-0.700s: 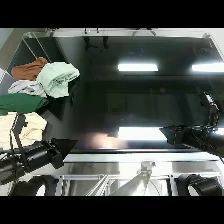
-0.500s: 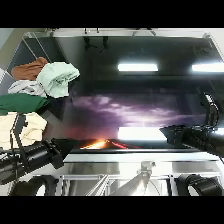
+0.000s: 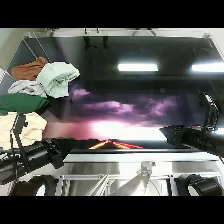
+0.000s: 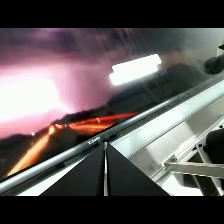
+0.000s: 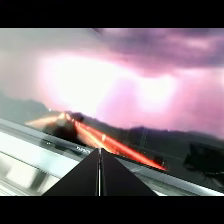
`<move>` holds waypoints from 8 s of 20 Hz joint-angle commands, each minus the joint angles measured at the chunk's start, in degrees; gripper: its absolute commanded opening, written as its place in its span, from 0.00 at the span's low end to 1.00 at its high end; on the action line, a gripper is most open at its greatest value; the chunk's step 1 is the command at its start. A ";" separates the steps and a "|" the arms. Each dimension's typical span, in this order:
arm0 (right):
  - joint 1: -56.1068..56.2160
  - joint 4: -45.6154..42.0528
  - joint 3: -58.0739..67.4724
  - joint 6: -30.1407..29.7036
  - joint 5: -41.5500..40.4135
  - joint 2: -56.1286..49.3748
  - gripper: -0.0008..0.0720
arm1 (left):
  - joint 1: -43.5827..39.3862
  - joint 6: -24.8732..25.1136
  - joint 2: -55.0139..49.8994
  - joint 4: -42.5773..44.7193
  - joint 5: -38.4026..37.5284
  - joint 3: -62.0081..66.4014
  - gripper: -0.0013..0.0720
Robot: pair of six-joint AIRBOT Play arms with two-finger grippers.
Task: Fold the shirts.
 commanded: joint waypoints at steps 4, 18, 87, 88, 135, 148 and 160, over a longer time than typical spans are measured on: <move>0.04 0.26 -0.04 0.02 0.44 -0.02 0.04 | -0.02 -1.20 0.02 -0.42 2.89 0.00 0.03; 0.04 -0.63 -0.02 0.26 -4.92 -4.52 0.57 | 30.53 -4.46 -63.41 25.51 -3.52 48.78 1.00; -1.03 30.36 -9.49 -43.60 1.64 -48.35 0.69 | -3.37 13.00 -99.76 -6.29 -14.88 65.18 1.00; -1.05 31.95 -9.44 -45.11 1.64 -49.40 0.61 | -4.59 12.31 -101.68 -5.33 -14.71 68.00 1.00; -22.05 27.41 35.89 -51.12 -15.65 -53.53 0.17 | 5.84 14.25 -98.47 -2.56 -11.21 81.61 0.32; -34.14 10.88 9.44 -24.90 14.53 -40.61 0.39 | 26.32 7.93 -97.00 1.55 -29.53 69.18 0.99; -28.92 12.96 -18.88 -12.90 7.26 -31.32 0.62 | 31.26 10.14 -94.29 7.74 -27.65 49.31 1.00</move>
